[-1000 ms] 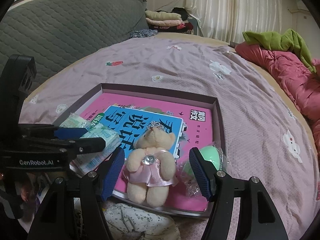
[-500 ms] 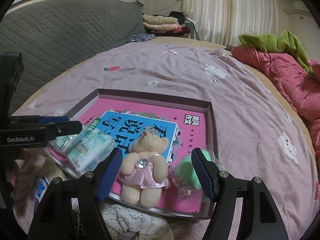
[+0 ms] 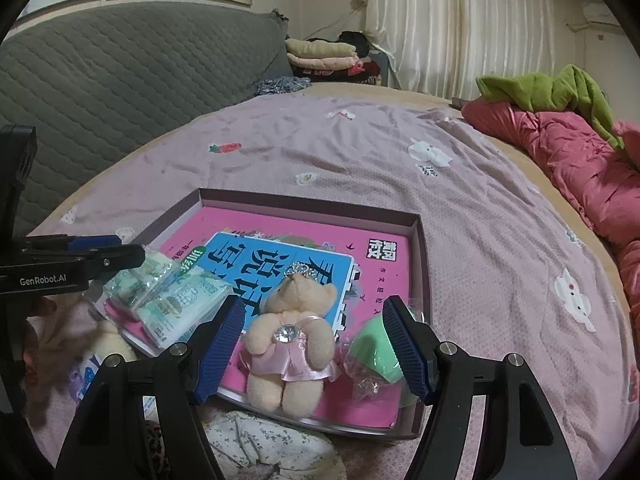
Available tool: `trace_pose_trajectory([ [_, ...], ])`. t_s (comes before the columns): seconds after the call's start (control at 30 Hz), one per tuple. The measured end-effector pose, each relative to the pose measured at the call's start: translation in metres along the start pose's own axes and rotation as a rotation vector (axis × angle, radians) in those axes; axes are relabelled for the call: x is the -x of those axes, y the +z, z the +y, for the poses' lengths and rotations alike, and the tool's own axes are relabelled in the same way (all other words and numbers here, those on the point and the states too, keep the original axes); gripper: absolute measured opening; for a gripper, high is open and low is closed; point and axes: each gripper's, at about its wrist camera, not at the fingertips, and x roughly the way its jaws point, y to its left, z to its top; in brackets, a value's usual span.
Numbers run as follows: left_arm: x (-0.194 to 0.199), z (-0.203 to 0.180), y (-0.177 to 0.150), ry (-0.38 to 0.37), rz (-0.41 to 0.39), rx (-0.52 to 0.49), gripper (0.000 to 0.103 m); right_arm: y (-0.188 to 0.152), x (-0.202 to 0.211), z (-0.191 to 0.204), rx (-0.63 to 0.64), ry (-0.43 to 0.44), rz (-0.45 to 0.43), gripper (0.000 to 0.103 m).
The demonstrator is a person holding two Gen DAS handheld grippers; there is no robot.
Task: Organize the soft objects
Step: 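Open both grippers and move them back toward the remaining soft items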
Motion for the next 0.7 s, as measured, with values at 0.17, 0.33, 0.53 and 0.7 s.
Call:
trace_pose_trajectory([
  [0.17, 0.004, -0.001, -0.004, 0.002, -0.003, -0.002, 0.056, -0.001, 0.009, -0.001, 0.006, -0.01, -0.022, 0.073],
  [0.33, 0.01, -0.001, -0.009, 0.007, -0.003, 0.01, 0.056, -0.001, 0.017, -0.003, 0.011, -0.022, -0.041, 0.073],
  [0.53, 0.022, -0.002, -0.016, 0.002, -0.018, 0.019, 0.056, -0.003, 0.03, -0.002, 0.016, -0.027, -0.059, 0.073],
  [0.7, 0.031, -0.004, -0.02, 0.001, -0.034, 0.022, 0.056, -0.007, 0.04, -0.003, 0.015, -0.038, -0.072, 0.073],
])
